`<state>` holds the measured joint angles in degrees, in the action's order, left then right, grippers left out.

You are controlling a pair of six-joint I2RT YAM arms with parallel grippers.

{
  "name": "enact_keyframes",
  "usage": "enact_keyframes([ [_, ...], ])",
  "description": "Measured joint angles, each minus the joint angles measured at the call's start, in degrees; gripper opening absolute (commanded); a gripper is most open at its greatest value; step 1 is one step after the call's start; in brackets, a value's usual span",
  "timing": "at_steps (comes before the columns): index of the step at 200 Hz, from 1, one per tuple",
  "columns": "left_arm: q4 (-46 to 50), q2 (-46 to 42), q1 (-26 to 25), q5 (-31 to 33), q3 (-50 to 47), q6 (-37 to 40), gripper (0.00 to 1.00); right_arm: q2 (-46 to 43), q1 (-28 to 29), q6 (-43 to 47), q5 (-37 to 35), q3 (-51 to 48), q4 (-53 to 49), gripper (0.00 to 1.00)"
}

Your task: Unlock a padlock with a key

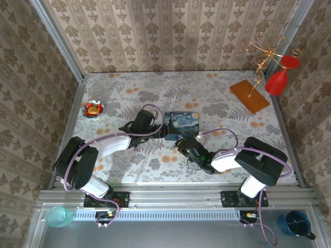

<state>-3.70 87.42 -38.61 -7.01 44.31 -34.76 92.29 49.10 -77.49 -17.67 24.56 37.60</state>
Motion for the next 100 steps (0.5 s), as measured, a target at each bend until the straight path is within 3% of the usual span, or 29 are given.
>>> enact_keyframes([
  [100,-2.0,1.2,-3.4,2.0,0.2,-2.6,0.63,-3.6,-5.2,-4.7,2.2,-4.3,3.0,0.00],
])
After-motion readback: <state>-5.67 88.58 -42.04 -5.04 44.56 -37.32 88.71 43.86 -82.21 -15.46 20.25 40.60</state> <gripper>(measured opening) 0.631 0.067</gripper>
